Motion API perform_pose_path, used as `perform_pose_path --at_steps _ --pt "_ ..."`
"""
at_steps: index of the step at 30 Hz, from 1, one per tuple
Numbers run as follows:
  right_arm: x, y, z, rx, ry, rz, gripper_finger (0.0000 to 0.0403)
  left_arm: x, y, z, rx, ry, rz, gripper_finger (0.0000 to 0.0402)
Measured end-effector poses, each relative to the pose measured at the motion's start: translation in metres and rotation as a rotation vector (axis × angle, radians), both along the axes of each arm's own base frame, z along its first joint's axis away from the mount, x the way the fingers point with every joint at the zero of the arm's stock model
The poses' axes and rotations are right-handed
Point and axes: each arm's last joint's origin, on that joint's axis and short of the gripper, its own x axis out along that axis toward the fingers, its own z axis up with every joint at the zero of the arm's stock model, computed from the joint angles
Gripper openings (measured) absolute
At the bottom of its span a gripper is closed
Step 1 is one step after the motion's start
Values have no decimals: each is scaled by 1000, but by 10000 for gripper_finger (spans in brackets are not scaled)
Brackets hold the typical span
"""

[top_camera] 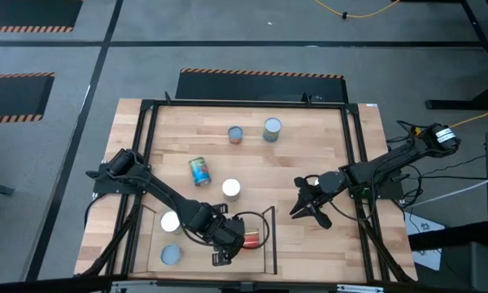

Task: Pick and place cans onto a shelf
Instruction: Put the canned pineapple on the shelf

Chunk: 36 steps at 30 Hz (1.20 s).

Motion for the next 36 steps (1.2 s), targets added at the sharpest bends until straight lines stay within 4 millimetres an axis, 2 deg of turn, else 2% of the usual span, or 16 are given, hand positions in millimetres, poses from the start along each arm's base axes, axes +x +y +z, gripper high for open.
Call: perform_pose_path --at_steps 4,14,36 --pt "0 0 0 0 0 0 72 0 0 0 -2 3 -5 134" --pt "0 0 0 -1 0 -1 72 -2 2 -1 23 22 -1 132" --pt "0 0 0 -1 1 -1 72 0 5 -4 165 -52 -129 131"
